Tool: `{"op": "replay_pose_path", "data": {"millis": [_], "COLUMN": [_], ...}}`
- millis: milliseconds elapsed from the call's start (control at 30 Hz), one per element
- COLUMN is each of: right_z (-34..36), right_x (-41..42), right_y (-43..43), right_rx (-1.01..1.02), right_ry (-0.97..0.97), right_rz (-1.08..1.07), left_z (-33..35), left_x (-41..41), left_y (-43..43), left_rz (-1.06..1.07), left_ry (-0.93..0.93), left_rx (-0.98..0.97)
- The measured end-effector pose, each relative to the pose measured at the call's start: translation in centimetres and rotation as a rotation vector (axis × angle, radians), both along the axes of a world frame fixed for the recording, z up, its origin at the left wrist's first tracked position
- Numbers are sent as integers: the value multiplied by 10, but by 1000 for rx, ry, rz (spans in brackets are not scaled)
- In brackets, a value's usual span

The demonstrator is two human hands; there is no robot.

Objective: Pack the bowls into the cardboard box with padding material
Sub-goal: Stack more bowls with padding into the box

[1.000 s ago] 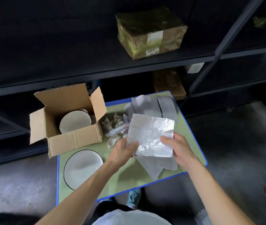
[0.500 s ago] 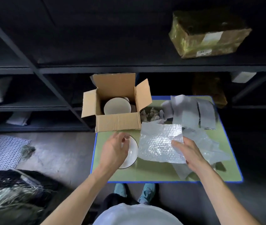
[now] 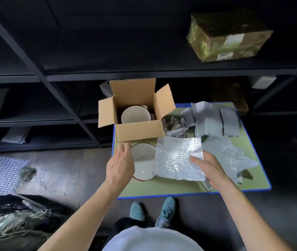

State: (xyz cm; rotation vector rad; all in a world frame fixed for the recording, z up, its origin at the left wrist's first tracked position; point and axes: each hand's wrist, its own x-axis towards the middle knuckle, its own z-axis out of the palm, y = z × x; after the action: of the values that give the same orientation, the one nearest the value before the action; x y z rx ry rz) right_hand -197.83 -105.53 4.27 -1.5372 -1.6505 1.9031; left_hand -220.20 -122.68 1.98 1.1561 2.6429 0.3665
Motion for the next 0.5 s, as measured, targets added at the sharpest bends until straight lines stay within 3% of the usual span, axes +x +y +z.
{"op": "replay_pose_path", "data": {"millis": [200,500], "right_z": [2,0], "right_x": [5,15], "right_y": [-19,-21], "right_rx": [-29,38], "right_ry": [11,-53], "right_rz": [-47,-196], "left_z": [0,17], "left_x": [-12,-13], "left_y": [-1,-4], "left_rz": [-3,-59], "left_ry": [-158,-163], "left_rx": [-22,3]}}
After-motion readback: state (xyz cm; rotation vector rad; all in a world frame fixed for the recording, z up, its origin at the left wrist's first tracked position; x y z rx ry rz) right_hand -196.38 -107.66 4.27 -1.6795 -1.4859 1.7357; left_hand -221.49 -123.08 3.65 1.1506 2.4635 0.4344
